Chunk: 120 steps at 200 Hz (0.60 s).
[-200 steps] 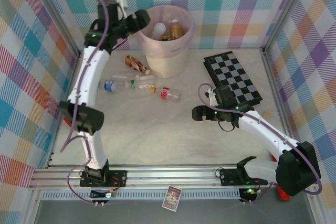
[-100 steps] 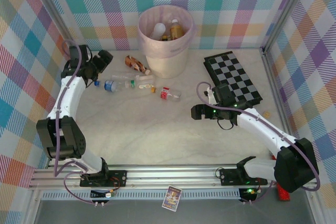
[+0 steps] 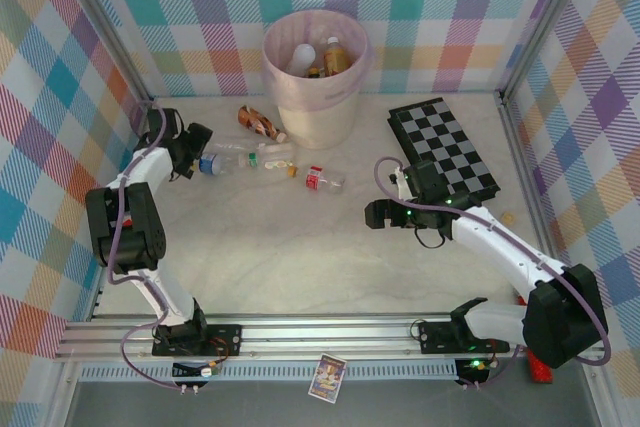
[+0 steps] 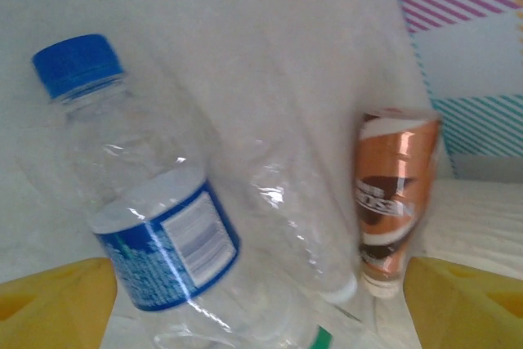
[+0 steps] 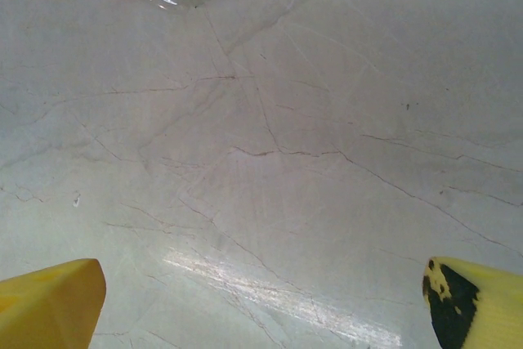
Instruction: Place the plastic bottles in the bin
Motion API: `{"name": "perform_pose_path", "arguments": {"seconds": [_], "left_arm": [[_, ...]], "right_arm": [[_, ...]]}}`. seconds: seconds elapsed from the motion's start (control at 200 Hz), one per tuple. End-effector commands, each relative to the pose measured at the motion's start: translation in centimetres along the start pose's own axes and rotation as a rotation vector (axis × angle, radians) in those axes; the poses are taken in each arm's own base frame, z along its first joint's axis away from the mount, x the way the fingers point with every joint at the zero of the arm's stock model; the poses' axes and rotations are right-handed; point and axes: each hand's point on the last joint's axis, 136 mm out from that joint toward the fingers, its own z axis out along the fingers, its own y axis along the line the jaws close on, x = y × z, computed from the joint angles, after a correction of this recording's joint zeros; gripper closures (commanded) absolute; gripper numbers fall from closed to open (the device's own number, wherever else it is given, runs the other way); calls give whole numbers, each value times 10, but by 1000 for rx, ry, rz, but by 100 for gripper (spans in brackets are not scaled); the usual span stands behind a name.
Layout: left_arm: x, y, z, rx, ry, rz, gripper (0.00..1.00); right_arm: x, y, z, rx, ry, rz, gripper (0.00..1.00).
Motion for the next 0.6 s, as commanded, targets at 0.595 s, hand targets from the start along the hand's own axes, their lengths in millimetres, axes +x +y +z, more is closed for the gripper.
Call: {"name": "perform_pose_path", "arguments": {"seconds": [0.595], "left_arm": [[11, 50, 50, -84, 6, -112, 26]], "right_arm": [[7, -7, -7, 45, 4, -8, 1]]}}
